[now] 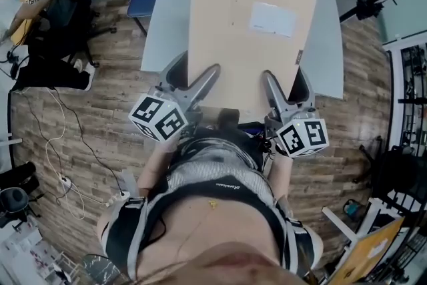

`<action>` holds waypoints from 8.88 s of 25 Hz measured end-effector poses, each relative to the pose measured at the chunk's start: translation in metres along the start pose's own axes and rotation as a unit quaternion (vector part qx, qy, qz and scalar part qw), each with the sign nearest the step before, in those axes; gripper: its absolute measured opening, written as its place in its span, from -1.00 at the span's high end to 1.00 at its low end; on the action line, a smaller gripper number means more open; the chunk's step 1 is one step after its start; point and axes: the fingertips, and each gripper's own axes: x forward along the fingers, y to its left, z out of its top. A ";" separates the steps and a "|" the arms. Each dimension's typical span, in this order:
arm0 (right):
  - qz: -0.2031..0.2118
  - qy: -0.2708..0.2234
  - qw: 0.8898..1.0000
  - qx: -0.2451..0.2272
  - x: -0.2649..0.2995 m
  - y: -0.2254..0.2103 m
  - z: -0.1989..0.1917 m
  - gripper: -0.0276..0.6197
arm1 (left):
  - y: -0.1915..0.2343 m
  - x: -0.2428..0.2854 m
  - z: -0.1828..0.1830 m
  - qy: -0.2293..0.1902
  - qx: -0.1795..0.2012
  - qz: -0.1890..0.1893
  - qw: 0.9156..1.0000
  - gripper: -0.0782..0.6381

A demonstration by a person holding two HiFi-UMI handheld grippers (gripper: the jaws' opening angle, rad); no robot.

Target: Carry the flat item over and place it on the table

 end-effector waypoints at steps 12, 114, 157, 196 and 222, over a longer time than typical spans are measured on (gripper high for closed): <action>0.025 0.010 1.000 0.004 0.047 -0.044 0.017 -0.21 | 0.014 0.055 0.011 -0.007 0.000 0.027 1.000 -0.19; -0.034 0.073 0.996 0.027 0.156 -0.166 -0.001 -0.13 | 0.094 0.206 -0.017 0.061 -0.038 0.053 0.996 -0.15; -0.096 0.287 0.945 0.122 0.161 -0.232 -0.242 -0.12 | 0.208 0.195 -0.243 0.247 -0.153 0.142 0.946 -0.15; -0.138 0.386 0.902 0.137 0.161 -0.250 -0.288 -0.20 | 0.219 0.200 -0.284 0.347 -0.147 0.134 0.916 -0.15; -0.139 0.405 0.892 0.143 0.163 -0.249 -0.289 -0.19 | 0.221 0.199 -0.284 0.351 -0.134 0.146 0.915 -0.13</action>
